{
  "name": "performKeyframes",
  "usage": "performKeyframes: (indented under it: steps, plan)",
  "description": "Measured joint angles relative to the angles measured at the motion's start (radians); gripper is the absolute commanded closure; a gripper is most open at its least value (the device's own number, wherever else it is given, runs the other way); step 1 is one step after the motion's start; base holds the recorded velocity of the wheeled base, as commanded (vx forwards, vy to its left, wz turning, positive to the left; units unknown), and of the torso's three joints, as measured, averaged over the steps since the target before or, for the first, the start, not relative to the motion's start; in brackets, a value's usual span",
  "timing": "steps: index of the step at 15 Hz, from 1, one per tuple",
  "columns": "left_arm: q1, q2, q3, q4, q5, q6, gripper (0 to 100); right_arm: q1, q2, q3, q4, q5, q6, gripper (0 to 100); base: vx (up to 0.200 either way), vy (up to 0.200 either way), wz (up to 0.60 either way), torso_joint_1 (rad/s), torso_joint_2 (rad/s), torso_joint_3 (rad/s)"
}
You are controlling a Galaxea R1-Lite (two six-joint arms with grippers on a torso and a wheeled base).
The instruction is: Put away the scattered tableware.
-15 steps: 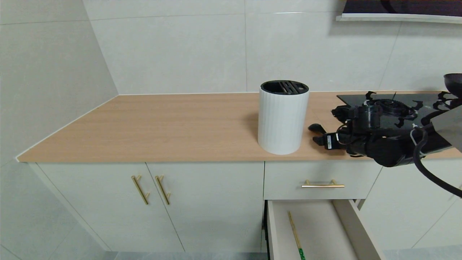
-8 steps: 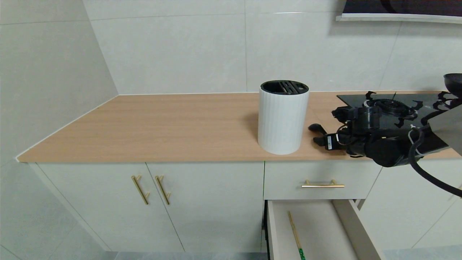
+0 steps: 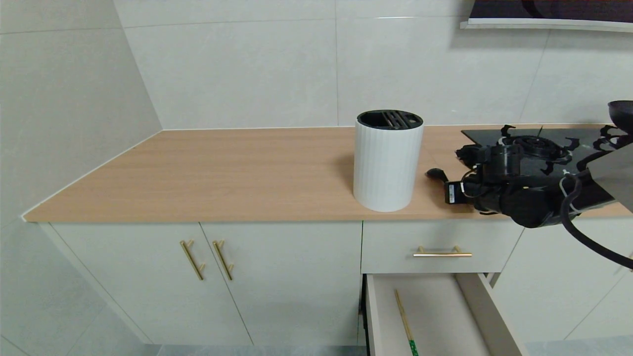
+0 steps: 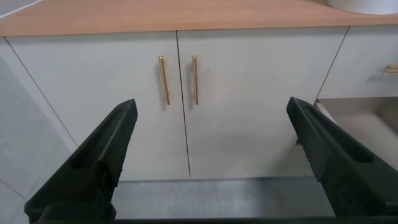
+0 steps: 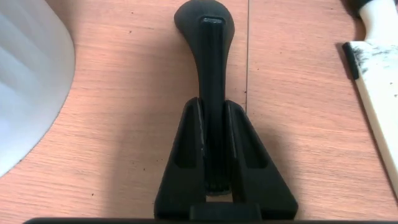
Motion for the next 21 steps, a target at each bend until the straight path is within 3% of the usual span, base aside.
performKeyframes:
  steps: [9,14,21]
  plan:
    - [0.000,0.000,0.000,0.000,0.000,0.000,0,0.020,-0.079,0.077,0.006,-0.043,0.059,100,0.000,0.000,0.00,0.000,0.00,0.000]
    - [0.000,0.000,0.000,0.000,0.000,0.000,0,0.077,-0.291,0.303,0.013,-0.072,0.090,100,0.000,0.000,0.00,0.000,0.00,0.000]
    - [0.000,0.000,0.000,0.000,0.000,0.000,0,0.134,-0.570,0.588,0.146,-0.094,0.134,100,0.000,0.000,0.00,0.000,0.00,0.000]
